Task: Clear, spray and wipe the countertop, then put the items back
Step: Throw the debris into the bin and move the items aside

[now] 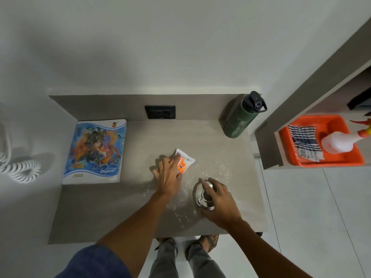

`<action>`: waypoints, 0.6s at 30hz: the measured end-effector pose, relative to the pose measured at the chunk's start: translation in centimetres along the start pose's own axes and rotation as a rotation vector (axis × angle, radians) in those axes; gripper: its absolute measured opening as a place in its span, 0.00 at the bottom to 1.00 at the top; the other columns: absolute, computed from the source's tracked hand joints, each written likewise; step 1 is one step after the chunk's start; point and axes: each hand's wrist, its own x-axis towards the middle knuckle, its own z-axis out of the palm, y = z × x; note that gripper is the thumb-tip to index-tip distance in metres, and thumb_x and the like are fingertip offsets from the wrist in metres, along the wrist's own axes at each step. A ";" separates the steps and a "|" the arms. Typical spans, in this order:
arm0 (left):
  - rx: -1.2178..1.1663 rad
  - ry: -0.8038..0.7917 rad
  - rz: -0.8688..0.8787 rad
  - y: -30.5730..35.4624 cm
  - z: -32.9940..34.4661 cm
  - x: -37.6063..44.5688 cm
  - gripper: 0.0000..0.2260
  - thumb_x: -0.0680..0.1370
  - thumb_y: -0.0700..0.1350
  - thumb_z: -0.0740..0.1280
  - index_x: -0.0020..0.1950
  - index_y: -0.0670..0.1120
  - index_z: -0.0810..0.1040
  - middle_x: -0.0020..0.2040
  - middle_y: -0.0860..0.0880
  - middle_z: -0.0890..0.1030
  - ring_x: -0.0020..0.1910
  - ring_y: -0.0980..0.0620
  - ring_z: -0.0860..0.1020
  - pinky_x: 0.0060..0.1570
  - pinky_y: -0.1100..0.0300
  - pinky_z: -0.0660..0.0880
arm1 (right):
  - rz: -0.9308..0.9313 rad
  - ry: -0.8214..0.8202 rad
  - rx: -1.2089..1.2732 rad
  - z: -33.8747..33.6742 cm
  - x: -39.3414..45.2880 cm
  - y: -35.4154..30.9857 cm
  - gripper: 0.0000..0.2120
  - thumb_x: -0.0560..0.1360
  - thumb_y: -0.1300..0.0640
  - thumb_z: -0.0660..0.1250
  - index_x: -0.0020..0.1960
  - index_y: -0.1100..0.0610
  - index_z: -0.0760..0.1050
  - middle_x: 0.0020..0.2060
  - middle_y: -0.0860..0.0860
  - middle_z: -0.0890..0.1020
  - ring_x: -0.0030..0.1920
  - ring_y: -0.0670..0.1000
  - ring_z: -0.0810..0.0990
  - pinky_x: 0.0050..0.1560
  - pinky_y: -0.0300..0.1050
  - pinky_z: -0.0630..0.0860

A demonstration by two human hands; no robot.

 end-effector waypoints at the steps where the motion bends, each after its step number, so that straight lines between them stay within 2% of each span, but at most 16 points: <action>1: -0.044 0.001 -0.002 -0.1 0.1 0.1 0.32 0.86 0.52 0.67 0.88 0.58 0.57 0.79 0.44 0.63 0.78 0.43 0.64 0.77 0.43 0.61 | 0.002 0.002 0.000 -0.1 0.1 -0.2 0.52 0.73 0.33 0.76 0.88 0.38 0.51 0.86 0.50 0.61 0.85 0.57 0.61 0.81 0.57 0.72; 6: -0.222 0.087 -0.009 -2.1 -0.2 0.2 0.31 0.87 0.51 0.67 0.88 0.56 0.59 0.77 0.43 0.67 0.74 0.42 0.67 0.75 0.46 0.65 | 0.029 0.032 0.066 -0.8 1.7 -2.3 0.53 0.71 0.33 0.78 0.88 0.38 0.53 0.86 0.50 0.61 0.83 0.58 0.63 0.79 0.55 0.75; 9: -0.344 0.201 -0.065 -5.1 -2.1 0.5 0.29 0.86 0.51 0.67 0.87 0.52 0.63 0.76 0.39 0.69 0.74 0.39 0.68 0.75 0.44 0.64 | -0.006 0.042 0.081 -1.6 4.1 -5.1 0.54 0.71 0.34 0.80 0.88 0.38 0.52 0.85 0.50 0.61 0.83 0.57 0.64 0.78 0.55 0.76; 11: -0.349 0.263 -0.134 -7.9 -4.0 0.9 0.30 0.86 0.52 0.68 0.87 0.52 0.63 0.78 0.38 0.67 0.77 0.36 0.67 0.77 0.40 0.63 | -0.046 0.056 0.087 -2.0 6.3 -7.9 0.54 0.71 0.36 0.81 0.88 0.38 0.53 0.84 0.51 0.63 0.82 0.57 0.65 0.78 0.56 0.76; 14: -0.377 0.377 -0.204 -12.2 -6.6 1.3 0.30 0.86 0.50 0.69 0.87 0.49 0.64 0.84 0.35 0.61 0.85 0.33 0.60 0.83 0.33 0.61 | -0.097 0.080 0.116 -2.5 9.7 -12.7 0.54 0.71 0.37 0.81 0.88 0.43 0.56 0.82 0.51 0.66 0.81 0.57 0.67 0.76 0.58 0.78; 18: -0.428 0.554 -0.228 -18.4 -9.0 2.3 0.28 0.84 0.44 0.73 0.82 0.41 0.72 0.82 0.31 0.66 0.83 0.28 0.64 0.81 0.29 0.63 | -0.165 0.079 0.161 -1.9 13.9 -19.5 0.56 0.69 0.42 0.84 0.88 0.53 0.58 0.80 0.55 0.70 0.78 0.58 0.70 0.76 0.57 0.76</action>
